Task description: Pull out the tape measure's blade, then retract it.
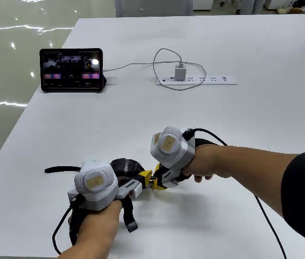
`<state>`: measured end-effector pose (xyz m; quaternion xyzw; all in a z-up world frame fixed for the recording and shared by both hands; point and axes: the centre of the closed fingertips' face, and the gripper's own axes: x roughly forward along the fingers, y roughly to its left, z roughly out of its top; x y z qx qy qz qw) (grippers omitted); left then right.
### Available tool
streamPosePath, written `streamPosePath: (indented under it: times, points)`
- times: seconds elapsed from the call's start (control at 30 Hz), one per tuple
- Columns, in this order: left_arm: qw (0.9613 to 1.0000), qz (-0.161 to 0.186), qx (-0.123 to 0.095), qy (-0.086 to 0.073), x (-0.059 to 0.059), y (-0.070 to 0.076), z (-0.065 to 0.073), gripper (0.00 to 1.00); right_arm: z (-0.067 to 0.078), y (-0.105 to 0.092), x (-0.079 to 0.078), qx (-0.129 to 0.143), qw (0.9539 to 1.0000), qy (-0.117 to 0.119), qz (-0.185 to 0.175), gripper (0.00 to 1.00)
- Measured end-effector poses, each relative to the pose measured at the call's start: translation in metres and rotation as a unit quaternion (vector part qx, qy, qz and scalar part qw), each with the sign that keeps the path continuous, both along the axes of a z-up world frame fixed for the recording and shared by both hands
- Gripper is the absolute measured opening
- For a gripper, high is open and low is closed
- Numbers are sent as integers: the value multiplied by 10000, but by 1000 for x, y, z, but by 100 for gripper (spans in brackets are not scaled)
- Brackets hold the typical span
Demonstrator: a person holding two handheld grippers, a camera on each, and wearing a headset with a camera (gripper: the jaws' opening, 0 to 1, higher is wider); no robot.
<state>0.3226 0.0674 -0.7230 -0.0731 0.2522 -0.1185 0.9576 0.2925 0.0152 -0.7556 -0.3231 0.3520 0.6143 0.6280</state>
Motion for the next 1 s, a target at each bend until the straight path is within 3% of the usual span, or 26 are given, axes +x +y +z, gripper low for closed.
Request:
streamPosePath:
  times: [0.5,0.8,1.0]
  points:
    - [10000,8,6,-27,0,0,1,64,0,9,0,82,10000,8,-24,11]
    - [10000,3,20,-13,0,1,1,64,0,8,-1,66,9997,-151,166,10]
    - [10000,2,24,-7,0,1,1,64,0,6,0,61,9999,-67,86,9]
